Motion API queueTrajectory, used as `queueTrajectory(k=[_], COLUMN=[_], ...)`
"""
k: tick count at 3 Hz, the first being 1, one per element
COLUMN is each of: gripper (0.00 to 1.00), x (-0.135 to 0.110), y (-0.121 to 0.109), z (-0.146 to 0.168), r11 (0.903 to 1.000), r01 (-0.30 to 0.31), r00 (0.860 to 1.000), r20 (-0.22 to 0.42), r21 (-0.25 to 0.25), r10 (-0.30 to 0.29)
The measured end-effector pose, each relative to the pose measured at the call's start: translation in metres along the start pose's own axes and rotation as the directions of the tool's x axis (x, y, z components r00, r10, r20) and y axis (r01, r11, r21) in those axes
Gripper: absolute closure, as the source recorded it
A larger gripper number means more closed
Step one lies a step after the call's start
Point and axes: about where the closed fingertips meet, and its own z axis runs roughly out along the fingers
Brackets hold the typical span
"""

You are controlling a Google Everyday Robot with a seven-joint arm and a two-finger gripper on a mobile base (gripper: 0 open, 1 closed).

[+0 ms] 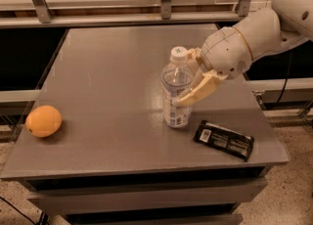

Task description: Move blue plastic bottle near rxbar chocolate

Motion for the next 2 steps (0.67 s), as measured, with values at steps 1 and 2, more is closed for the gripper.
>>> queueTrajectory(k=[1, 2], gripper=[0.58, 0.35], x=[0.0017, 0.0028], y=[0.0028, 0.0038], z=[0.0068, 0.008], r11=[0.9992, 0.9986], r01=[0.015, 0.013], r00=[1.0, 1.0], r20=[-0.013, -0.013], r21=[-0.036, -0.052], r10=[-0.016, -0.013])
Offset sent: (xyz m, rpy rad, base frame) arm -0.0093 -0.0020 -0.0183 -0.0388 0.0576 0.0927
